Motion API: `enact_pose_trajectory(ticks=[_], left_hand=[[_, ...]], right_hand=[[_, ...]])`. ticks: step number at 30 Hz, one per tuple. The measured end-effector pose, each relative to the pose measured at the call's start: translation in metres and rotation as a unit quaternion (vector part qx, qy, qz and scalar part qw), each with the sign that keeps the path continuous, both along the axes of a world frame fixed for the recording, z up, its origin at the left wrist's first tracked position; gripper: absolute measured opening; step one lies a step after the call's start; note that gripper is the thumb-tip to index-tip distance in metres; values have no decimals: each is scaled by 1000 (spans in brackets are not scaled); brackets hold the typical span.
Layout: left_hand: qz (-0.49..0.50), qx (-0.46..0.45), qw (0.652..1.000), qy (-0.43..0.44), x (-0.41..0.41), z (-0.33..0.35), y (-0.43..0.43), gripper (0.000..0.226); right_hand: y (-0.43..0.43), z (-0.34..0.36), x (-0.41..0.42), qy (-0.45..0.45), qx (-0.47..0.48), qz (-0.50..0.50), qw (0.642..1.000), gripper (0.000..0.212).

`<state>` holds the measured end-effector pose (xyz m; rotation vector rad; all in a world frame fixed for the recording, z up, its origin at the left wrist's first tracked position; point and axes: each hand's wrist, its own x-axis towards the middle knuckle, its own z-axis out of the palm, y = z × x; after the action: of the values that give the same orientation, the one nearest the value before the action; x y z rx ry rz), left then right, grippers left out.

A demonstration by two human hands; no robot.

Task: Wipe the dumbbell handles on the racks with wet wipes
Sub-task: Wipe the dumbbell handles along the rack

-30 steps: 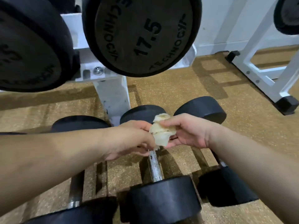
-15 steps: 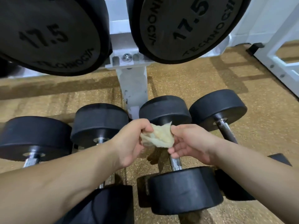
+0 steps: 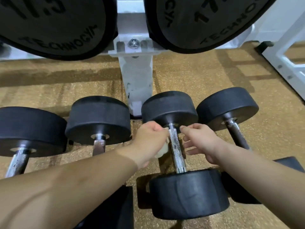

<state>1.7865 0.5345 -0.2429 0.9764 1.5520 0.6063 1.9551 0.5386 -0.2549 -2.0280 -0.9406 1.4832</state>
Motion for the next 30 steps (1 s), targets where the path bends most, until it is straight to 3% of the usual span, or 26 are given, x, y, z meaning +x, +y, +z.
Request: enact_pose_trajectory(ticks=[4,6,10,14,18,24,30], left_hand=[[-57,-17,998,-34,29,-7,-3,21],[-23,-13,998,-49,24,-12,-2,22],[-24,23,999,29,15,-30,-3,7],[28,-28,999,14,22,-44,-11,33],[17,-22,999,23,43,-48,-11,14],[23,-101,994,27,70,-43,2,35],[52,-78,995,23,73,-42,16,48]], right_hand=[[-6,-2,7,85,-30,-4,996,32],[-8,-5,10,81,-30,14,996,34],[-7,-13,14,65,-14,28,997,34],[1,-21,7,15,4,13,1000,15],[9,-30,8,-14,3,-3,1000,12],[9,-30,12,47,-11,-38,998,24],[5,-29,10,29,-20,-36,999,24]])
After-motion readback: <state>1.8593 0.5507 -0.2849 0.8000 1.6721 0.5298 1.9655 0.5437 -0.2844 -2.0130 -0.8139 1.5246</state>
